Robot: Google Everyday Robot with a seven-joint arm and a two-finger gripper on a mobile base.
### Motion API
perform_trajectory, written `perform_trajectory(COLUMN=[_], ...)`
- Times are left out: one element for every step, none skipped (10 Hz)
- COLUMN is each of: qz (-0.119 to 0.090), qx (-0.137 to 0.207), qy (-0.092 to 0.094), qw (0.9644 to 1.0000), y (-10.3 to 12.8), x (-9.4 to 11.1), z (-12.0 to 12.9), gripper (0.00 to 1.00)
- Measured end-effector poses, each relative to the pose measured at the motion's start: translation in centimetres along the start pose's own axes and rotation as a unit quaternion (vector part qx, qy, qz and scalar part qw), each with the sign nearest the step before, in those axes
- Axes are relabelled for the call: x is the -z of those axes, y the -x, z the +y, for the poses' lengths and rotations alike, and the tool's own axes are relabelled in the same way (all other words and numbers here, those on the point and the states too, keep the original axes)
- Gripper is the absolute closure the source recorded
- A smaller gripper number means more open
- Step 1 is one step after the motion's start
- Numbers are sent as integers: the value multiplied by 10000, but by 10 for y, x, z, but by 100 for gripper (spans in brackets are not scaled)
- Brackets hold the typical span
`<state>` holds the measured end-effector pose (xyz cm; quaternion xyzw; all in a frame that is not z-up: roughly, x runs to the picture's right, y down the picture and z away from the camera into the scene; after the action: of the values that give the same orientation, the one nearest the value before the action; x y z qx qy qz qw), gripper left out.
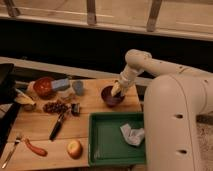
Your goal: Wipe purple bowl with eraser
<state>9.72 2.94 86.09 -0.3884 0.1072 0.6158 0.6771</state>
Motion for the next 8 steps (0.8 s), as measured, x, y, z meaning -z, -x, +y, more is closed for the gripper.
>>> perform_trajectory(qz=[41,80,117,184,250,289,296,307], qx=[87,134,174,230,304,328,293,213], qy=[71,114,153,190,198,184,146,100], qw=[9999,9998,9997,9994,9990,9989,9990,9993], y=[2,1,-2,-7,-13,-17,-24,-32], x=[-7,-11,-14,-18,-21,-22,-20,-15], z=[7,11,13,16,24,26,24,17], gripper=[100,100,100,100,100,100,100,100])
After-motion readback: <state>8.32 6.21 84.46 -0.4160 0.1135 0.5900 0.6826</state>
